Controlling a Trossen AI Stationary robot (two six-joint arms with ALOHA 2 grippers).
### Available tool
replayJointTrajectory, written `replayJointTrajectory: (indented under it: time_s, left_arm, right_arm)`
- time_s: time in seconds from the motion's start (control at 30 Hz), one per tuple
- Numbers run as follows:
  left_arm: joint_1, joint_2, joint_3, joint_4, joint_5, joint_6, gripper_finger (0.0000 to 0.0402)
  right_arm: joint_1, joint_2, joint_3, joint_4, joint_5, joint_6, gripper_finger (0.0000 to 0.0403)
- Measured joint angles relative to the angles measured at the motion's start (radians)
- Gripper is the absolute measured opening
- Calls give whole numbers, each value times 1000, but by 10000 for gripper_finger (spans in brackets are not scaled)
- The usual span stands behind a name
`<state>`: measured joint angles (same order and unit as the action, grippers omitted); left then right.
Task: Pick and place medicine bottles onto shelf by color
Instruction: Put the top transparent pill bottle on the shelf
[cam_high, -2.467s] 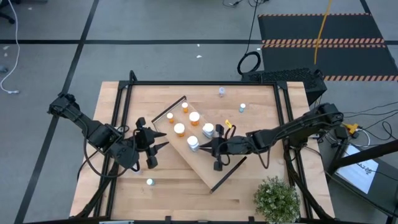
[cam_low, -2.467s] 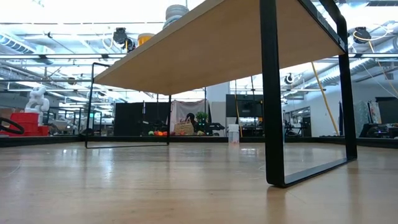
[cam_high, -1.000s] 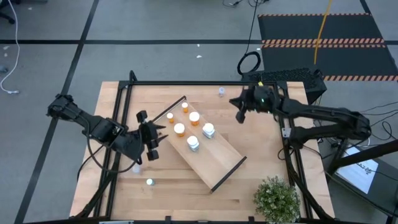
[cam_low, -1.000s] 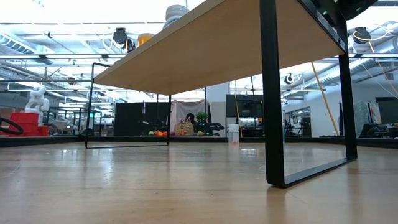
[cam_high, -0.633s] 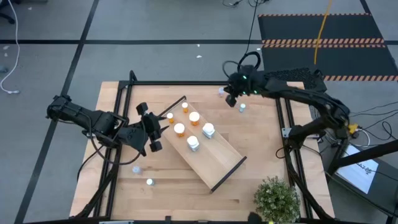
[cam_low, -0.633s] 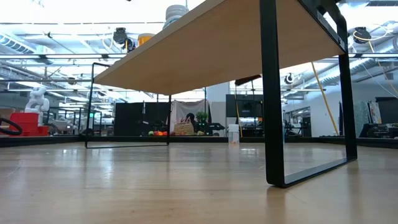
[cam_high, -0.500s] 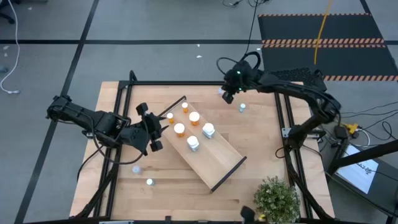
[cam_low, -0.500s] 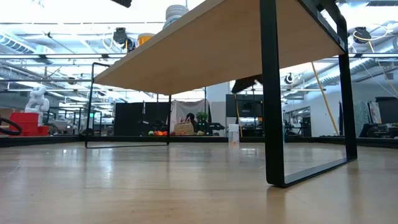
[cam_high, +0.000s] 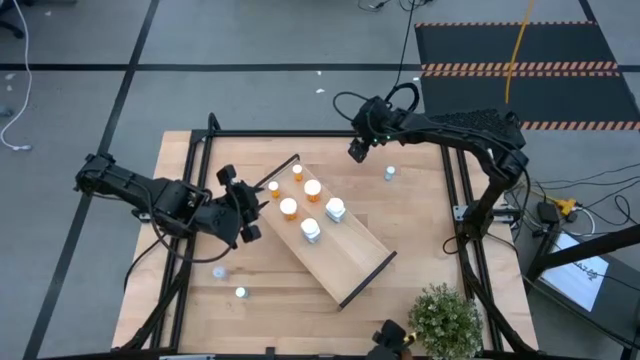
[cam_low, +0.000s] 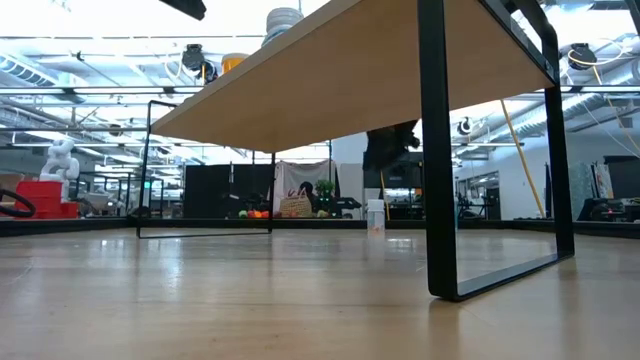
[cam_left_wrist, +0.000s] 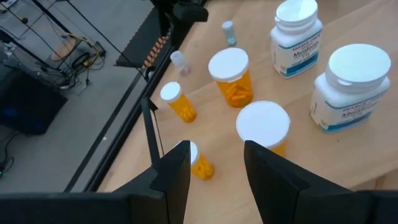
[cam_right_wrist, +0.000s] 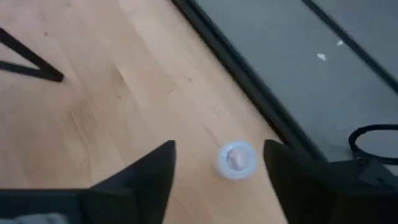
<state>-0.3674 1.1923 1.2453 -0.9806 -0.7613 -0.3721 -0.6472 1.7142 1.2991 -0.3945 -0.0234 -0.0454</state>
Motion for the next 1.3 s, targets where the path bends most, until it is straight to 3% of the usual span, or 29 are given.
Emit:
replayJointTrajectory:
  time_s: [0.13,0.27,1.03,1.3]
  left_arm:
    - [12,0,0,0,-1,-1,152]
    - [14,0,0,3,-1,-1,152]
    - [14,0,0,5,-1,-3,152]
    - [14,0,0,5,0,-4,152]
  right_arm:
    - [0,16,0,1,-3,17,279]
    - [0,46,0,1,-3,35,285]
    - [1,95,0,-16,-2,86,217]
    - [1,135,1,6,6,88,210]
